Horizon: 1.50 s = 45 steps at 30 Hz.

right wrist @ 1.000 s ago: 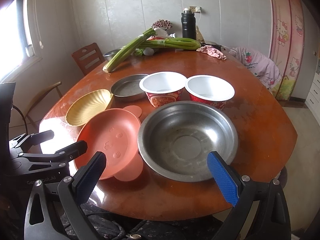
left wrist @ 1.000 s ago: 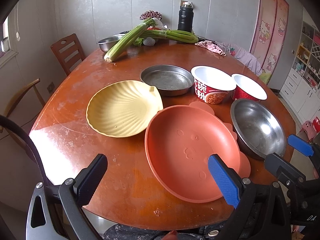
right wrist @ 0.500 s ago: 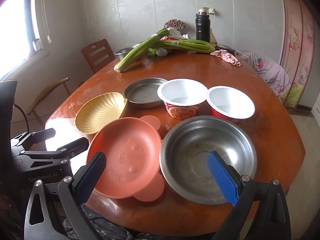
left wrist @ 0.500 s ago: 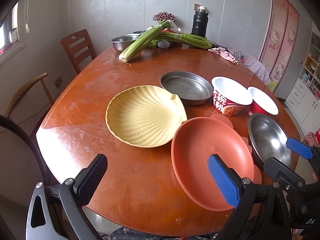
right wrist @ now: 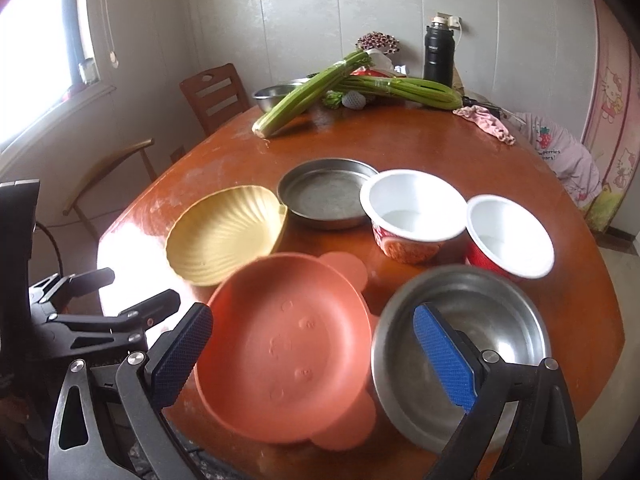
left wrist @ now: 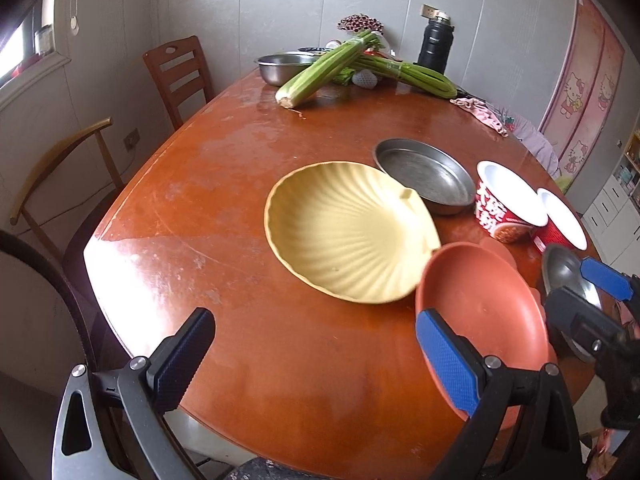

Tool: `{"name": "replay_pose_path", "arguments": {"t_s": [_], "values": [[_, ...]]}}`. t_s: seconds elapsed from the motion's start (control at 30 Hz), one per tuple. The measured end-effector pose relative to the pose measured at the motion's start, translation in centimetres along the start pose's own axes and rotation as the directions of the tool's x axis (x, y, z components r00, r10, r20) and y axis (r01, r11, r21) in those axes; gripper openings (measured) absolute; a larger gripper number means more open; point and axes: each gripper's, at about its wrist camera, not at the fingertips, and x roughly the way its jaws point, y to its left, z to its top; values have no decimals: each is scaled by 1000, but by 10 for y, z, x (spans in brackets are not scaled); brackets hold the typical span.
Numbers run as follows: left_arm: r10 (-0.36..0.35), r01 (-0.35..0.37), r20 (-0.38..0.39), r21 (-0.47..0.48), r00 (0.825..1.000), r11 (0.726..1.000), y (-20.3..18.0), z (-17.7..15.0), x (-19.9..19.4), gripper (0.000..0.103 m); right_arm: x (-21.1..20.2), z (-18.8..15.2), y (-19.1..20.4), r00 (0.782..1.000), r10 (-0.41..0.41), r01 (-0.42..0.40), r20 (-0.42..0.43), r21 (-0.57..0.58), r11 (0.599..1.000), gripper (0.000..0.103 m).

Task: Organize plates and bowls
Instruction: 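Close the left tool on the yellow shell plate's rim, then lift the yellow shell plate with the left tool and carry it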

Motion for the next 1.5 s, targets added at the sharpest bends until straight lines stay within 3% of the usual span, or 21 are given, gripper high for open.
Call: {"name": "replay_pose_path", "arguments": {"t_s": [0.13, 0.3, 0.47, 0.53, 0.6, 0.67, 0.77, 1.07, 1.3, 1.5], "values": [[28, -28, -12, -21, 1000, 999, 22, 18, 11, 101, 23, 20, 11, 999, 23, -23, -36, -4, 1000, 99], [-13, 12, -33, -21, 999, 1000, 38, 44, 27, 101, 59, 37, 23, 996, 5, -7, -92, -18, 1000, 92], [-22, 23, -68, 8, 997, 1000, 42, 67, 49, 100, 89, 46, 27, 989, -9, 7, -146, -17, 1000, 73], [-30, 32, -79, 22, 996, 999, 41, 73, 59, 99, 99, 49, 30, 987, -10, 6, -160, -26, 1000, 72], [-33, 37, -105, 31, 994, 999, 40, 78, 69, 88, 109, 51, 31, 983, -21, 17, -182, -24, 1000, 71], [-51, 56, -116, 39, 992, 998, 39, 80, 77, 84, 116, 51, 31, 979, -29, 26, -201, -16, 1000, 70], [-60, 67, -134, 45, 989, 997, 38, 82, 85, 70, 125, 54, 29, 974, -23, 22, -225, -8, 1000, 57], [-113, 124, -165, 60, 980, 990, 29, 82, 93, 44, 141, 59, 34, 970, -16, 10, -244, -26, 1000, 45], [-127, 136, -168, 46, 978, 990, 29, 82, 95, 29, 146, 56, 43, 966, 6, -18, -260, -42, 999, 41], [-123, 128, -147, 24, 981, 991, 41, 86, 88, 27, 142, 61, 47, 969, 28, -38, -247, -36, 999, 41]]}}
